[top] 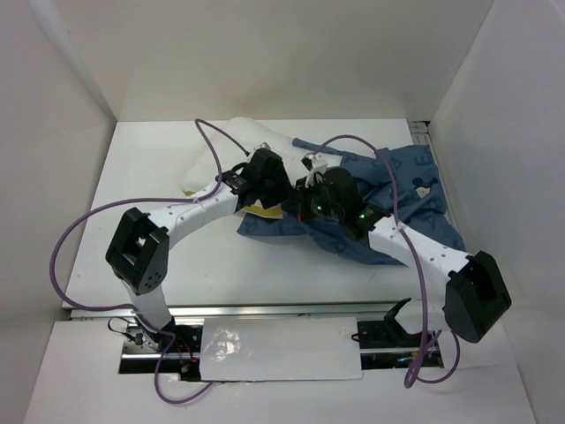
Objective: Put the pillow into the pillowcase
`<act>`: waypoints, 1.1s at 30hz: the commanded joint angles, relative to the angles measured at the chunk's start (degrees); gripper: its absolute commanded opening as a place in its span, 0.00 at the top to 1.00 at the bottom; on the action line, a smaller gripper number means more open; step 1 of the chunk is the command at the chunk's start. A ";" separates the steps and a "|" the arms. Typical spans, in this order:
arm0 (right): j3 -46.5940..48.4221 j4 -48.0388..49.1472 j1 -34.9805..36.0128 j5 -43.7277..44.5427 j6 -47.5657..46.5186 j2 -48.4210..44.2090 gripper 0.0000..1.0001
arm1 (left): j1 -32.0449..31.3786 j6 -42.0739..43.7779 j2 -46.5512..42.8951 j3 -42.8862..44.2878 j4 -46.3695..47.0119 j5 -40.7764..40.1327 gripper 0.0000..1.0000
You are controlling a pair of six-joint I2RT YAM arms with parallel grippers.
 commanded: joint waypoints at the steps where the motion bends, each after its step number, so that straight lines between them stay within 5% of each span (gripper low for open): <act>1: -1.16 3.61 0.37 4.16 -1.14 -4.66 1.00 | 0.55 0.15 -1.81 4.03 -1.79 4.11 0.33; 6: -6.17 -0.46 -0.87 8.82 -1.14 -8.08 1.00 | 3.10 5.07 -5.93 -0.09 -8.54 2.27 0.00; 13: -7.23 -2.30 -1.40 8.47 -1.14 -5.81 1.00 | 7.23 9.63 -8.31 4.19 -21.19 -9.94 0.00; 17: -6.17 -2.83 -1.40 8.48 -1.66 -5.28 1.00 | 8.91 18.76 -5.16 10.35 -19.57 -16.28 0.00; 24: -4.42 -4.07 -1.92 8.48 -2.72 -2.99 1.00 | 12.33 41.44 14.70 29.42 -15.78 -8.66 0.00; 33: -2.13 -6.17 -2.45 9.35 -3.86 -0.63 1.00 | 14.09 47.27 27.27 25.30 -11.46 6.98 0.02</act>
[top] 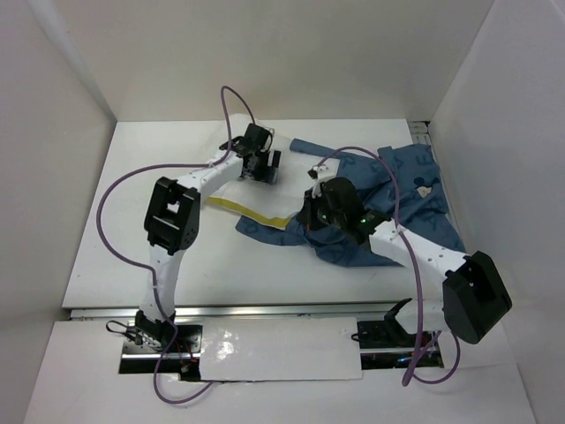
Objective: Put the pillow into the pillowcase
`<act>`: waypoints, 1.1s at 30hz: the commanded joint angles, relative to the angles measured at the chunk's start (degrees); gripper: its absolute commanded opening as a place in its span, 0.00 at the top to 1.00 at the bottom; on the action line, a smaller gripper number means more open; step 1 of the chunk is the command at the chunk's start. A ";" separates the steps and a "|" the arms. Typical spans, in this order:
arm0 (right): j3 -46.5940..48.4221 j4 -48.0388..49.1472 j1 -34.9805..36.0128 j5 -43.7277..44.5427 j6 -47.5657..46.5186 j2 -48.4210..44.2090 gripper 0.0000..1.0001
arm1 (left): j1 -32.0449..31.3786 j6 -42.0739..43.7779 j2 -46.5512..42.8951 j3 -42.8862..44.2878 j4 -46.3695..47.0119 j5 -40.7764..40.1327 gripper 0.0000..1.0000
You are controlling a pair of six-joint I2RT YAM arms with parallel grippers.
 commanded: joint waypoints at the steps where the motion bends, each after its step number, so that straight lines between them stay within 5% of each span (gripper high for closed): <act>1: 3.72 -1.63 -0.40 1.73 -1.57 0.49 1.00 | 1.33 3.88 4.11 -0.66 -0.01 10.78 0.33; 2: 4.25 -1.63 -0.92 1.73 -1.57 1.10 1.00 | 1.33 3.88 5.78 -0.66 -0.01 12.54 0.56; 3: 4.26 -1.63 -0.92 1.73 -2.17 1.11 1.00 | 1.33 2.83 5.79 -1.79 0.60 13.77 1.00; 12: 11.36 -1.10 -0.92 -3.97 -4.91 7.43 1.00 | 4.31 -9.46 -13.16 -16.82 11.58 17.30 1.00; 21: 22.87 -2.50 0.83 -22.59 -7.81 15.34 1.00 | 4.32 -25.12 -33.74 -27.20 12.37 13.60 1.00; 25: 26.05 -8.12 4.25 -31.57 -15.25 17.55 1.00 | 3.70 -29.07 -36.30 -30.89 15.19 13.52 1.00; 32: 20.18 -11.83 6.99 -32.45 -18.26 16.67 1.00 | 3.70 -34.70 -38.06 -37.04 23.01 15.55 1.00; 33: 17.82 -11.04 6.99 -31.85 -18.26 14.75 0.94 | 3.18 -34.70 -38.06 -38.09 23.02 15.55 1.00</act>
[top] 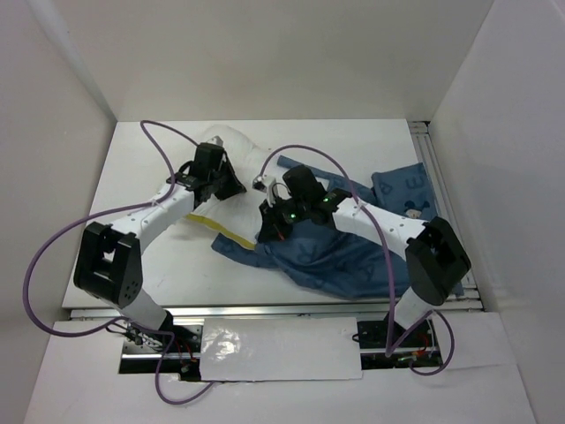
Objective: Put the pillow into the pillowcase
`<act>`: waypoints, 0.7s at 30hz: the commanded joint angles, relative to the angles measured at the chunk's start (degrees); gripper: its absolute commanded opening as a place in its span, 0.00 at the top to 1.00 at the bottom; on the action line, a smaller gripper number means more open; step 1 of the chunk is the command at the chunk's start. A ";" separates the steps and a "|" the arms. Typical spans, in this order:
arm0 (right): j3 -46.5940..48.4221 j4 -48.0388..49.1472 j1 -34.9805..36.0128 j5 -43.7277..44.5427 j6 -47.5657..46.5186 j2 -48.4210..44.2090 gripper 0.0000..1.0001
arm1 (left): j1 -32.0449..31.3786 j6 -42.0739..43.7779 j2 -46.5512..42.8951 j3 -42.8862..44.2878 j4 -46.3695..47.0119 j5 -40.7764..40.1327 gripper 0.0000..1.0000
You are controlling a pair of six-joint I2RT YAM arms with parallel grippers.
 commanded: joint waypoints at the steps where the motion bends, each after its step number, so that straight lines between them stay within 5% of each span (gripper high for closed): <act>1: -3.73 1.66 -0.20 0.97 -1.96 -4.34 0.83 | -2.07 -5.72 -2.77 -0.77 7.28 4.21 1.00; 4: -4.88 -1.66 -0.20 8.97 -0.12 -8.56 0.78 | -2.07 -5.73 -2.76 -4.80 7.80 2.09 1.00; 6: -2.79 -7.44 -0.20 18.20 2.17 -10.85 0.65 | -2.60 -5.73 -2.76 -9.20 10.35 0.69 1.00; 7: -1.47 -9.83 -0.20 21.27 2.87 -11.47 0.49 | -2.60 -5.73 -2.76 -10.43 11.31 0.16 1.00; 10: 3.54 -17.66 -0.20 32.97 4.98 -13.31 0.29 | -3.21 -5.20 -3.38 -13.26 13.69 -1.25 1.00; 11: 4.60 -18.63 -0.20 38.82 6.55 -13.32 0.00 | -3.74 -4.59 -3.99 -14.04 14.56 -1.78 1.00; 17: 12.06 -16.89 -4.41 48.55 8.42 -7.97 0.00 | -6.72 -2.74 -5.83 -15.63 18.08 -5.64 1.00; 21: 21.46 -16.35 -10.30 47.94 6.50 5.35 0.00 | -8.75 -1.33 -7.86 -17.99 20.02 -7.40 1.00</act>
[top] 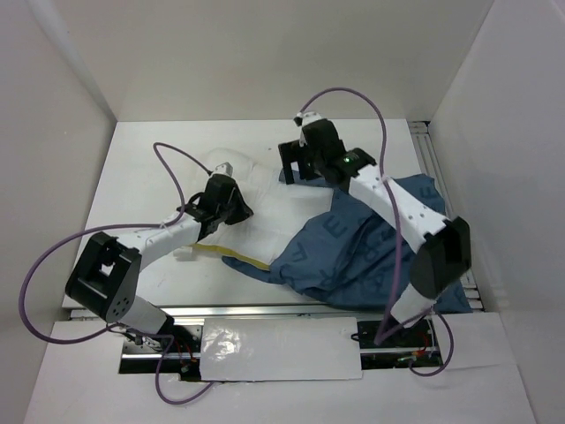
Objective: Put the pillow into the pillowcase
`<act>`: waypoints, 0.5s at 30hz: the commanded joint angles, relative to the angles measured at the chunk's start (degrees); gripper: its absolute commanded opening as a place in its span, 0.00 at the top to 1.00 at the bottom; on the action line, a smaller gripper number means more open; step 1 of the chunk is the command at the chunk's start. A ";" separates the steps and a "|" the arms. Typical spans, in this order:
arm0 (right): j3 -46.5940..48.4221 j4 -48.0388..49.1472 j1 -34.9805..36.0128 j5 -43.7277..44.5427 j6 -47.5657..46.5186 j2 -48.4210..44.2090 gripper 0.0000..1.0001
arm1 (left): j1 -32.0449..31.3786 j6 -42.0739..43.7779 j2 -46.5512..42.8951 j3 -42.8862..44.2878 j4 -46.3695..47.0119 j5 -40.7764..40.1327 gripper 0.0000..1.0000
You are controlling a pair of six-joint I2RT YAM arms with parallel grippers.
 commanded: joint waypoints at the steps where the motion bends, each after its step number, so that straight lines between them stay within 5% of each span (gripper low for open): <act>1: 9.09 -0.40 -5.56 2.50 -2.51 10.70 0.00 | -1.74 1.20 -4.36 -0.78 6.80 -2.16 1.00; 7: 13.61 1.02 -6.81 -11.74 -22.38 20.22 0.07 | -1.74 1.82 -4.28 -0.87 6.72 -2.16 1.00; 15: 4.75 0.48 -11.01 -8.60 -25.57 15.22 0.07 | -1.74 3.04 -2.52 0.28 6.19 -2.16 1.00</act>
